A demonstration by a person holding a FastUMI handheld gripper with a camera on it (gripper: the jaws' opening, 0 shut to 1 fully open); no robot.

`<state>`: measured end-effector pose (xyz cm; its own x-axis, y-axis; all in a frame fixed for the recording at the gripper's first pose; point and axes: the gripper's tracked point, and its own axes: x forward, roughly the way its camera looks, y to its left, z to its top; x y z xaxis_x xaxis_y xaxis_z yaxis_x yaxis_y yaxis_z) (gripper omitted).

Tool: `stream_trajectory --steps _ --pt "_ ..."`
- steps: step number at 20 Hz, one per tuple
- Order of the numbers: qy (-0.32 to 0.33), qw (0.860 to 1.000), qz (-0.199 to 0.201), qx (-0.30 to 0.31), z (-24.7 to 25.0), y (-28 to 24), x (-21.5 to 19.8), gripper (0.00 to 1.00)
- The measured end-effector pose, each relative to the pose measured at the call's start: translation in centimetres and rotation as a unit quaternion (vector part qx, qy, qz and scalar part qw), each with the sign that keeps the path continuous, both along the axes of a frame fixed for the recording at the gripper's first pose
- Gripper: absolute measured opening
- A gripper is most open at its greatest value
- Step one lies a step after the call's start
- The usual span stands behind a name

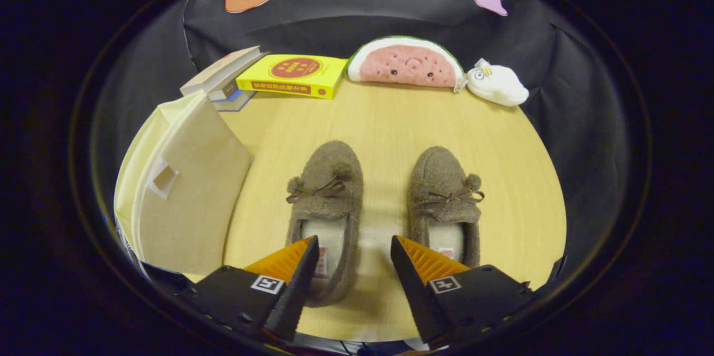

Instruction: Open the storage box then place both shoes into the box .Put the left shoe in first, then the right shoe, with the right side of both shoes facing outward in a uniform manner.

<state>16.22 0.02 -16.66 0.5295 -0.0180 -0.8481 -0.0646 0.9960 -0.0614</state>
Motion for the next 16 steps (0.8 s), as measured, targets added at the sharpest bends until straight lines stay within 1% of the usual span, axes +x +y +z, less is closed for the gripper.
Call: stream_trajectory --steps 2,4,5,7,8,9,12,16 --pt "0.025 1.0 0.004 0.0 -1.2 -0.3 0.2 0.6" --pt "0.044 0.999 0.014 0.016 -2.1 0.2 0.5 0.41" --pt "0.055 0.998 0.013 0.019 -2.5 0.2 0.6 0.23" --pt "0.068 0.997 0.003 0.024 -2.8 0.0 0.7 0.06" --pt "0.07 0.997 0.0 0.034 -3.1 0.3 0.8 0.06" --pt "0.071 0.997 -0.006 0.039 -2.9 0.2 0.6 0.0" --pt "0.058 0.995 -0.033 0.077 -1.5 0.0 0.6 0.0" --pt "0.042 0.994 -0.042 0.088 1.1 -0.3 -0.7 0.0"
